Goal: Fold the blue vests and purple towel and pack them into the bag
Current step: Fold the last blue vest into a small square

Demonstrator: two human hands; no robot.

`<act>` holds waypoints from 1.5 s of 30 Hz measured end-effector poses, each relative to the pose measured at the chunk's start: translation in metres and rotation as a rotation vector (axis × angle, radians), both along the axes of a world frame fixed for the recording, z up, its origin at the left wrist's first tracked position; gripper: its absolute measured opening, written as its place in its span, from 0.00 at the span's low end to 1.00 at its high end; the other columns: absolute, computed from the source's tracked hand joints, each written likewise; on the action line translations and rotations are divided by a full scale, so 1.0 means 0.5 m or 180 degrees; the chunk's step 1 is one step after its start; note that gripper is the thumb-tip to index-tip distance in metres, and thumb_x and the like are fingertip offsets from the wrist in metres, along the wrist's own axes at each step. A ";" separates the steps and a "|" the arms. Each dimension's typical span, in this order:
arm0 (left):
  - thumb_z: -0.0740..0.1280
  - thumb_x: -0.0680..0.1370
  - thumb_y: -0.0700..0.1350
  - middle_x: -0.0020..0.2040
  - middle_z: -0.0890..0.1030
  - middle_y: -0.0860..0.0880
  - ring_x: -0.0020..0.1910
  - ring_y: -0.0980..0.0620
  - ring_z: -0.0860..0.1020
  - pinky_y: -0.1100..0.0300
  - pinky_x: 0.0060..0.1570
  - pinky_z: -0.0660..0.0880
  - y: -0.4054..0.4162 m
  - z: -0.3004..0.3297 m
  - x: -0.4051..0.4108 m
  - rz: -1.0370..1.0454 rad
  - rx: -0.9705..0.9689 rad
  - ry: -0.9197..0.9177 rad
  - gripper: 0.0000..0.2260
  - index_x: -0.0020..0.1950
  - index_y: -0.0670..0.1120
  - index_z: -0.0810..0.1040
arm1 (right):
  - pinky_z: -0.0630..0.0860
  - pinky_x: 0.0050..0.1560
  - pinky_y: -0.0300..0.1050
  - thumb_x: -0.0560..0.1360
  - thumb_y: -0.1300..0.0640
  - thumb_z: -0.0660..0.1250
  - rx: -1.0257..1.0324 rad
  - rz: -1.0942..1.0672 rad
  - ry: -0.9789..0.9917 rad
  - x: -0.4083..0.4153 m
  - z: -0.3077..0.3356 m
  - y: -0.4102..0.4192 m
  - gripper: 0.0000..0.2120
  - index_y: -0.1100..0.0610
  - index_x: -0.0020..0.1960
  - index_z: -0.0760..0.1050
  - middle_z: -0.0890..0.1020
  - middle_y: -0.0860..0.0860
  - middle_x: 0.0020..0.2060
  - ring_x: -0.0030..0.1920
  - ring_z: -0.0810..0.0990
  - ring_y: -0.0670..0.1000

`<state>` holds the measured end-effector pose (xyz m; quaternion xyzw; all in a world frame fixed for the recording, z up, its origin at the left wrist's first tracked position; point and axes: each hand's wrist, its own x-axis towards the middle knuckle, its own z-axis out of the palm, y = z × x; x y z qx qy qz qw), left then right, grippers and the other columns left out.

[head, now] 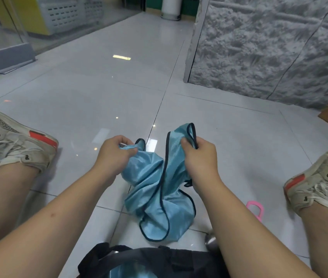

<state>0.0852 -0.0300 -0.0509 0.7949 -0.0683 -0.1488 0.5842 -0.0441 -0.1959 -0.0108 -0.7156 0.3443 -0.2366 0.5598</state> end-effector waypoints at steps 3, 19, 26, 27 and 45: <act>0.73 0.77 0.43 0.47 0.82 0.48 0.43 0.47 0.78 0.58 0.38 0.72 0.014 -0.016 -0.008 -0.0055 0.0547 -0.0109 0.03 0.48 0.46 0.80 | 0.66 0.37 0.47 0.82 0.55 0.67 0.0067 0.0089 -0.0152 0.000 0.014 0.004 0.16 0.69 0.46 0.74 0.70 0.53 0.33 0.34 0.67 0.51; 0.68 0.70 0.73 0.36 0.77 0.53 0.38 0.52 0.77 0.56 0.35 0.70 -0.004 -0.096 -0.224 -0.1779 0.2755 -0.0510 0.24 0.37 0.52 0.72 | 0.67 0.42 0.51 0.73 0.50 0.68 0.0384 0.0257 -0.0363 0.015 0.014 0.010 0.21 0.71 0.47 0.72 0.71 0.54 0.35 0.37 0.68 0.53; 0.75 0.70 0.63 0.59 0.84 0.51 0.61 0.46 0.80 0.52 0.61 0.78 -0.002 -0.153 -0.210 -0.3026 0.3348 -0.0766 0.24 0.63 0.54 0.82 | 0.67 0.43 0.51 0.74 0.53 0.68 0.0480 0.0124 -0.0452 0.021 0.008 -0.002 0.20 0.71 0.47 0.71 0.72 0.54 0.36 0.38 0.69 0.53; 0.75 0.72 0.57 0.60 0.83 0.48 0.60 0.45 0.80 0.52 0.61 0.78 0.002 -0.161 -0.205 -0.3155 0.3533 -0.0890 0.20 0.62 0.52 0.83 | 0.68 0.43 0.51 0.74 0.53 0.68 0.0494 0.0099 -0.0453 0.019 0.007 -0.004 0.20 0.71 0.47 0.71 0.72 0.54 0.36 0.38 0.69 0.53; 0.76 0.73 0.58 0.31 0.70 0.53 0.33 0.54 0.67 0.60 0.38 0.64 0.100 -0.093 -0.041 -0.3070 0.1416 0.0307 0.18 0.33 0.51 0.74 | 0.63 0.39 0.50 0.81 0.58 0.67 0.0258 -0.0529 -0.0542 0.016 0.015 -0.019 0.14 0.58 0.38 0.69 0.66 0.54 0.34 0.37 0.63 0.53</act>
